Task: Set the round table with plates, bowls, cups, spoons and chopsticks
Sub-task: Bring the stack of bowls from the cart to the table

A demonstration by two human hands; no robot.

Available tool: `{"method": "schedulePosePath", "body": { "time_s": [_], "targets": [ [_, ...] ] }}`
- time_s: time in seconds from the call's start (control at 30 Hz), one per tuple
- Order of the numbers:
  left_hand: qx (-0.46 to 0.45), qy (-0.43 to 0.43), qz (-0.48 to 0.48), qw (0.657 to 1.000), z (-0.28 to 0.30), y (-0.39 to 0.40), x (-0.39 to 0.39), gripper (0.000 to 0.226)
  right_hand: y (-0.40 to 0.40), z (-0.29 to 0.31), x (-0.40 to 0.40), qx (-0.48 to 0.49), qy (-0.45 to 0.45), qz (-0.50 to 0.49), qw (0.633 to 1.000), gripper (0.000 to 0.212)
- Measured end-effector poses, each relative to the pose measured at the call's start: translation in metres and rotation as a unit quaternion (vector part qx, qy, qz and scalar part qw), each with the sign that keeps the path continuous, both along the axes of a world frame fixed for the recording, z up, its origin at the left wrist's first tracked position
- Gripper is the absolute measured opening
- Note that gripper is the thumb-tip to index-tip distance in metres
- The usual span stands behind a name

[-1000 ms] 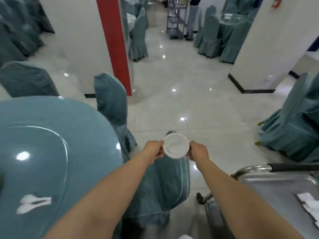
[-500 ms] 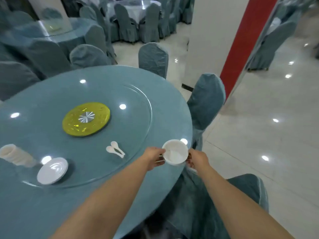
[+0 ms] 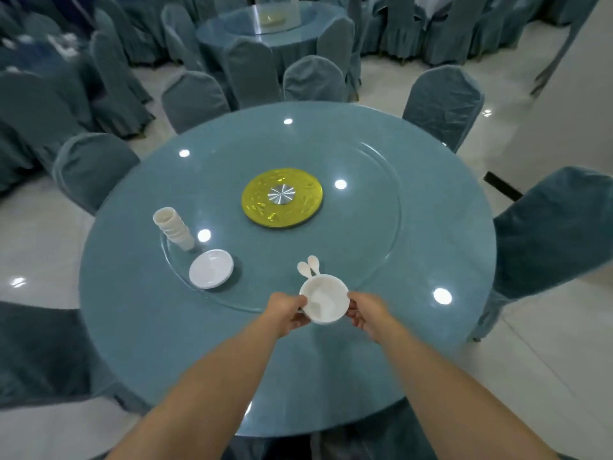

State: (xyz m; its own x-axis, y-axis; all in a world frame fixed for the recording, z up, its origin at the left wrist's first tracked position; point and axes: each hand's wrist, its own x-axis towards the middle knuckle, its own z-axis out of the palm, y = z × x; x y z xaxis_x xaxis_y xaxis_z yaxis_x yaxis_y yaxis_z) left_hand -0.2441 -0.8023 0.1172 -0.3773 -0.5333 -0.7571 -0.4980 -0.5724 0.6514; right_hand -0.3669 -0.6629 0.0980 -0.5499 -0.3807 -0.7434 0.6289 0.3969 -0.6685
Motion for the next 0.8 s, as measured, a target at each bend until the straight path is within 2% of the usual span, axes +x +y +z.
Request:
{"method": "schedulePosePath", "body": {
  "time_s": [0.2,0.33,0.47,0.57,0.63,0.8],
  "targets": [
    [-0.011,0.016,0.081,0.997,-0.019,-0.061,0.020,0.007,-0.072,-0.005,0.009,0.027,0.022,0.099,0.994,0.012],
    [-0.014,0.015,0.117,0.993,-0.038,-0.099,0.030,0.016,-0.114,-0.012,0.016,0.080,0.057,0.139,0.985,0.018],
    [-0.010,-0.006,0.130,0.991,-0.060,-0.142,0.034,0.021,-0.150,-0.027,0.020,0.109,0.063,0.187,0.974,0.015],
    [-0.005,-0.018,0.139,0.990,-0.073,-0.168,0.033,0.023,-0.164,-0.039,0.020,0.123,0.047,0.188,0.973,0.013],
    [0.007,-0.018,0.145,0.989,-0.082,-0.182,0.030,0.020,-0.167,-0.046,0.017,0.132,0.050,0.204,0.969,0.019],
    [0.038,-0.012,0.156,0.987,-0.103,-0.203,0.028,0.016,-0.167,-0.071,0.012,0.192,0.126,0.244,0.942,0.020]
  ]
}}
